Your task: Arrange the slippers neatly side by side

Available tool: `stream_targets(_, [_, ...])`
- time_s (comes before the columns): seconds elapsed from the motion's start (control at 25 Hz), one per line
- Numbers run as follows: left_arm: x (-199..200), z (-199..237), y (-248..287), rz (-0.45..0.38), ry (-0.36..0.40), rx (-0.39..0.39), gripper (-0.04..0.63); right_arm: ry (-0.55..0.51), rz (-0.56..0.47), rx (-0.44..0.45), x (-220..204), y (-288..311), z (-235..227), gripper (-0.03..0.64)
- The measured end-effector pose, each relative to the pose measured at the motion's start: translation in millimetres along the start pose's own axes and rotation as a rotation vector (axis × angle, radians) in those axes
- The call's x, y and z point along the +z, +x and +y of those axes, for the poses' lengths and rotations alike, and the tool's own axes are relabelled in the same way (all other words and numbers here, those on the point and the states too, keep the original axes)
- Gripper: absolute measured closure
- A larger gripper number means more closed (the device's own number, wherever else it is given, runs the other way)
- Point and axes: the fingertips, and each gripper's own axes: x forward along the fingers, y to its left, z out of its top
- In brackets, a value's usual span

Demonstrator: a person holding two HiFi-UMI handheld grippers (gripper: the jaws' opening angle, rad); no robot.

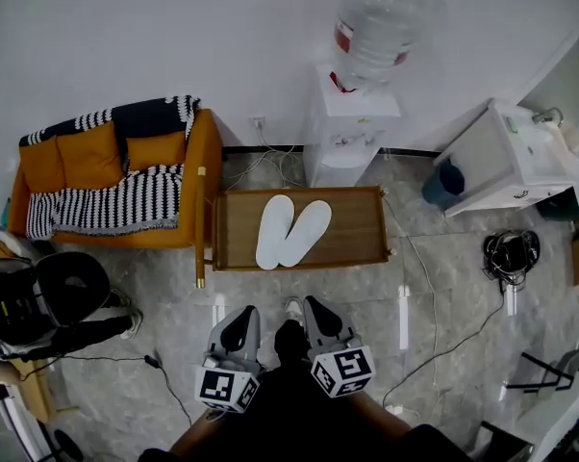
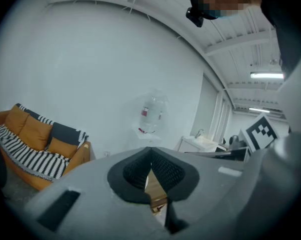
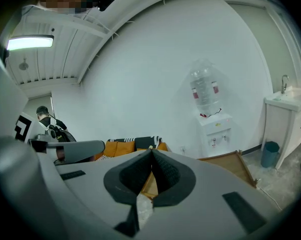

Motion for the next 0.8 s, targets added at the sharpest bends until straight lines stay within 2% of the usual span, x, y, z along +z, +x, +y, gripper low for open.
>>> stream_targets(0.2, [10,-4,42,-0.01,0.009,0.028,0.583,0.0,0.011,0.008,12,31,-45,0.604])
stream_targets(0.4, [16,-6,69,-0.004,0.024,0.03,0.583,0.004,0.03,-0.022,16,59,-82,0.604])
stream_targets(0.8, [27,3,98,-0.027,0.022,0.006,0.583,0.001,0.064,-0.068,14,98,-112,0.604])
